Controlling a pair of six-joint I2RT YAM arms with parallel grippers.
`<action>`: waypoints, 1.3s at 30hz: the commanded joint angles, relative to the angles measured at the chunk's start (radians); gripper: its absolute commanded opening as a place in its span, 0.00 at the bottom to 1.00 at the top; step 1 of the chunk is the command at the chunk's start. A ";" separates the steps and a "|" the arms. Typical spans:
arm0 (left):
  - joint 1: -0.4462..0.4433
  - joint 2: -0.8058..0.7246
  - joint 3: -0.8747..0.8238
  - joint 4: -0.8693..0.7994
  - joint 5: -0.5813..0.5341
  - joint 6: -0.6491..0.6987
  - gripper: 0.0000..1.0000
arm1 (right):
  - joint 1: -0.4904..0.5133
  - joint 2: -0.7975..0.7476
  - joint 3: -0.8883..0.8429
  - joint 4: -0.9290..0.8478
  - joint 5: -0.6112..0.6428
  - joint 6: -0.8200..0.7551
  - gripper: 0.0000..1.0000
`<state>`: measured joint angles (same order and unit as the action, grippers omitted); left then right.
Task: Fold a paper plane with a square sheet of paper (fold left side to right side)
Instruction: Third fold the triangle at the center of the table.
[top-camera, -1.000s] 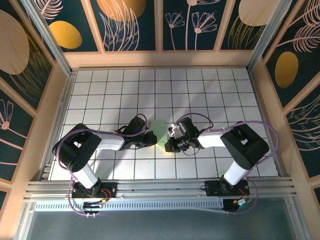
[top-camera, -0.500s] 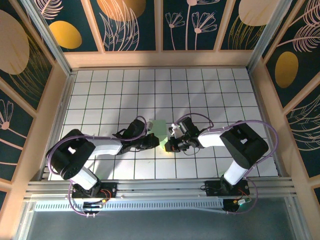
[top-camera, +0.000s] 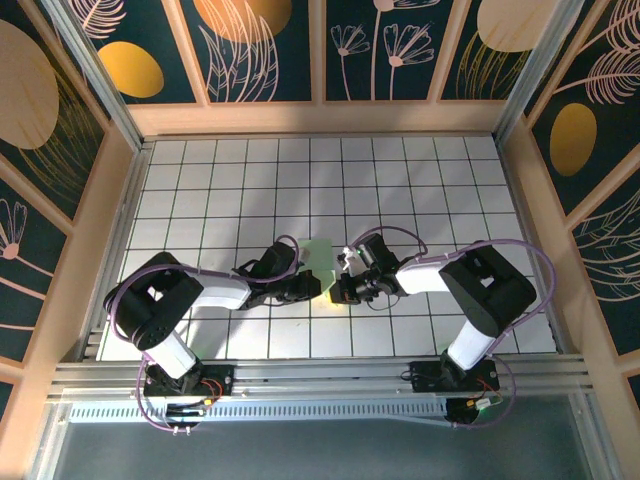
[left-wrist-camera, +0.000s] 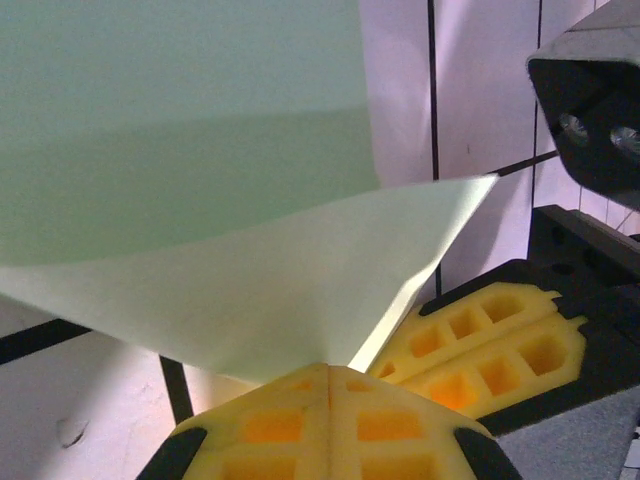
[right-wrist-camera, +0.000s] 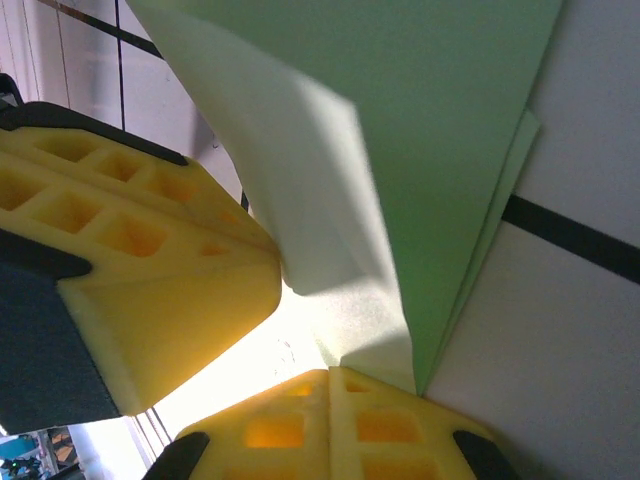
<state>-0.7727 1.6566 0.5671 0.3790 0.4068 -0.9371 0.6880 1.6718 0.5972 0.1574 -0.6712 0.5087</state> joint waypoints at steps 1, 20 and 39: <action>-0.003 0.015 0.023 0.024 -0.013 -0.003 0.00 | -0.001 0.077 -0.043 -0.100 0.145 -0.029 0.00; -0.003 0.089 0.047 -0.053 -0.102 -0.015 0.00 | -0.001 0.086 -0.027 -0.165 0.174 -0.048 0.00; 0.108 0.106 0.042 -0.135 -0.158 0.034 0.00 | -0.002 0.088 -0.029 -0.201 0.190 -0.068 0.00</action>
<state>-0.7456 1.7138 0.6231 0.3336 0.3870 -0.9543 0.6868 1.6829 0.6239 0.1040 -0.6727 0.4801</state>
